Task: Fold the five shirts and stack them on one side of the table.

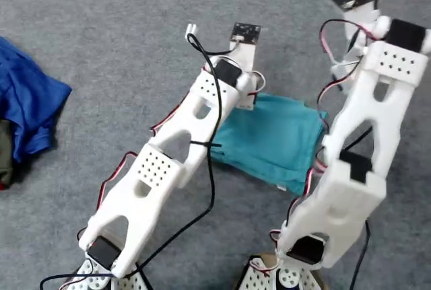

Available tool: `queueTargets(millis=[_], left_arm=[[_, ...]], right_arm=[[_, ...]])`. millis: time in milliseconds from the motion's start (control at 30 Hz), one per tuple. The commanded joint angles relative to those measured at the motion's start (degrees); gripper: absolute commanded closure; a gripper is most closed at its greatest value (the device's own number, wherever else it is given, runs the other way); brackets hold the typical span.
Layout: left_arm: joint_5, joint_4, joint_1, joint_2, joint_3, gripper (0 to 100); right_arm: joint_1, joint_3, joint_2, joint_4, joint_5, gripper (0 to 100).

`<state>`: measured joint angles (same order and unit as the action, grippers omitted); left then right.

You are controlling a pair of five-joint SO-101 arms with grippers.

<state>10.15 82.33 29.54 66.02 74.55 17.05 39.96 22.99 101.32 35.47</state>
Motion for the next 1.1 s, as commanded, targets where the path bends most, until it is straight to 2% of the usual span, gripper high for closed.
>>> queueTargets(millis=[0,367,767,900,1067], left_arm=[[-1.23,-0.44,-1.76,-0.84,-0.09,93],[-1.23,-1.41,-2.64,1.19,0.44,93],[-1.23,-1.23,-5.63,1.54,0.44,93],[-1.23,-1.14,-6.95,1.54,0.44,93],[-1.14,-0.18,-8.0,1.45,0.53,93]], right_arm=[[-2.24,-11.03,-8.31,-2.99,1.67,99.3],[-2.33,-32.48,-8.92,-19.43,1.76,99.3],[-5.32,-44.62,-5.85,-37.71,1.41,99.3],[-5.14,-42.68,-1.98,-39.3,0.79,99.3],[-4.09,-37.67,-0.66,-36.04,-0.88,99.3]])
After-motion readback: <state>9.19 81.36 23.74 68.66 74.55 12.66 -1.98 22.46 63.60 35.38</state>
